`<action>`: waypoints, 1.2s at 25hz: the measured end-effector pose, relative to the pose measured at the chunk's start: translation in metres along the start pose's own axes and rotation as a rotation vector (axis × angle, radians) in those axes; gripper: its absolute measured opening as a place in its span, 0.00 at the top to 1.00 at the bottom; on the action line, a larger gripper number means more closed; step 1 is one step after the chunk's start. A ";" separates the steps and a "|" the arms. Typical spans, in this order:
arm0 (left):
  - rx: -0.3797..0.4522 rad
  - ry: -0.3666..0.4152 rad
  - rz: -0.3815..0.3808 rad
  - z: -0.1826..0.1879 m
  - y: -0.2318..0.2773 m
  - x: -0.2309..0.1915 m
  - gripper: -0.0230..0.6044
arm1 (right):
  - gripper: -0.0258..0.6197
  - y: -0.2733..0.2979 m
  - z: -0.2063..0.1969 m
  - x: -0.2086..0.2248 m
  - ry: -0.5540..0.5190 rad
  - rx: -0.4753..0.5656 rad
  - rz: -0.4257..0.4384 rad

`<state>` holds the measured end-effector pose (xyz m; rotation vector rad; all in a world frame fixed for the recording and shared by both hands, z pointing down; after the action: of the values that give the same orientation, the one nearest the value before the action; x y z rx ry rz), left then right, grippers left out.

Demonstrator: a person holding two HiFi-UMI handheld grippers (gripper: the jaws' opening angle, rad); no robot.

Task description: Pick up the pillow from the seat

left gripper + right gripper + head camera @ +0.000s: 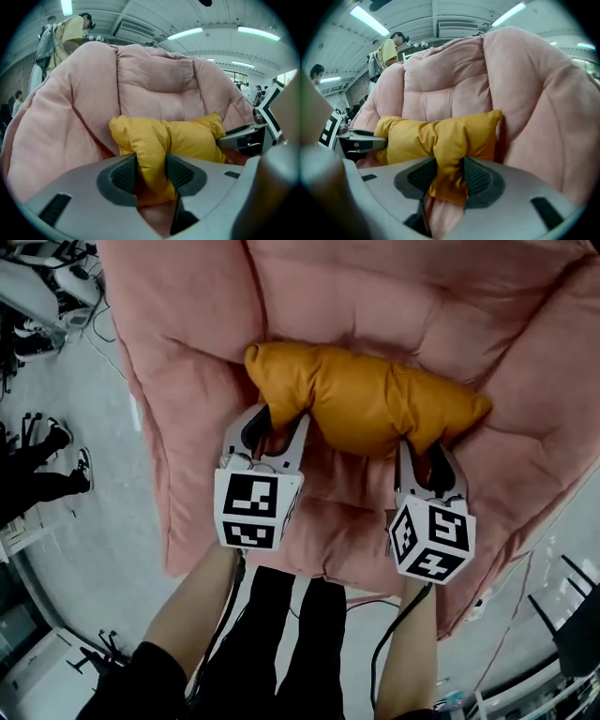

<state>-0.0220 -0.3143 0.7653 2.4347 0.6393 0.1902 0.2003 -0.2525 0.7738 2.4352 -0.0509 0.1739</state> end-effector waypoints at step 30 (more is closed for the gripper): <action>0.242 -0.014 -0.035 0.046 -0.083 0.016 0.75 | 0.75 -0.075 0.031 -0.012 -0.039 0.172 -0.037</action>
<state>-0.0281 -0.2726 0.6786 2.6509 0.7355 0.0846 0.1980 -0.2148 0.7009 2.6097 -0.0084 0.1178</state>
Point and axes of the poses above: the fingertips, and each gripper's own axes: y forward along the fingers, x to its right, z out of its top, the point moved 6 cm from there along -y, backward along the fingers, and after that the axes turned 4 degrees about x, right-handed, at the moved point
